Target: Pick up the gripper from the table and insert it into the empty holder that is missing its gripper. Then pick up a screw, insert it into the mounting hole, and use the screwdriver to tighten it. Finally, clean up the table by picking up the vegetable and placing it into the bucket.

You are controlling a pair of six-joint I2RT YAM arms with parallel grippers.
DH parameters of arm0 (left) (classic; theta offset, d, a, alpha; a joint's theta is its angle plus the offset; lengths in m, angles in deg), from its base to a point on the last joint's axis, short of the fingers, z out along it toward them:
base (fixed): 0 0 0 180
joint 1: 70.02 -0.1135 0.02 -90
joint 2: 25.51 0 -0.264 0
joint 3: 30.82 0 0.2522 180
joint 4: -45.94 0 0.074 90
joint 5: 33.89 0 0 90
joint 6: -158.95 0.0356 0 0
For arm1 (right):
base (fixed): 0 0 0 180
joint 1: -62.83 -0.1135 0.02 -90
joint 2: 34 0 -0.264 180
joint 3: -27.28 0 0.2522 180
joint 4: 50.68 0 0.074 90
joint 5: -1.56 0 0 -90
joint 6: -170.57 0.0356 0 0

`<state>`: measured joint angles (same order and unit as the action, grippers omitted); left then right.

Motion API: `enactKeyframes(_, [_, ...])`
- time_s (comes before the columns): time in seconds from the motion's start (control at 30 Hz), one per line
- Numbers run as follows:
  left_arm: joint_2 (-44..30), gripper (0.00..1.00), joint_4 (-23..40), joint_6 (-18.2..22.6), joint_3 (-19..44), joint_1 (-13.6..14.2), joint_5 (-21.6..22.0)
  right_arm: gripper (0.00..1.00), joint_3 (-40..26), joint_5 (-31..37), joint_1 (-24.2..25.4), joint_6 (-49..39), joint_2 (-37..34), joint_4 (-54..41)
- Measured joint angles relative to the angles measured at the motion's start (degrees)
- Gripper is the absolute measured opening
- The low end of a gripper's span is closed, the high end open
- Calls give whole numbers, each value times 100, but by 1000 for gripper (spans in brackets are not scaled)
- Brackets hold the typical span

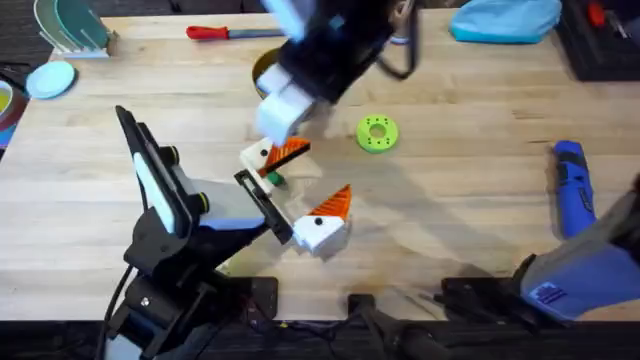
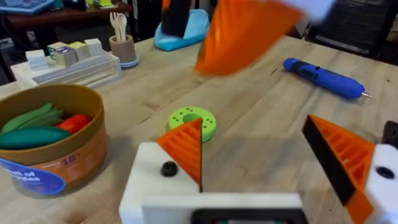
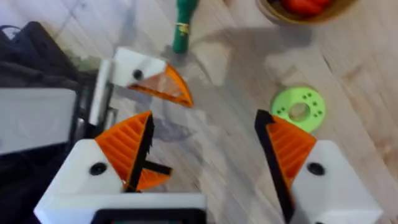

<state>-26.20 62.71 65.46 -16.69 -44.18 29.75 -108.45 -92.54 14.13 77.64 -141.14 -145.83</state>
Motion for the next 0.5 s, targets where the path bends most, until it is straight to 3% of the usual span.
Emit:
enactKeyframes(0.37, [1, 993, 0, 2, 0, 0, 0, 994, 14, -187, 1195, -101, 853, -525])
enactKeyframes(0.5, [0, 993, 0, 2, 0, 0, 0, 994, 368, -259, 1541, -142, 1293, -557])
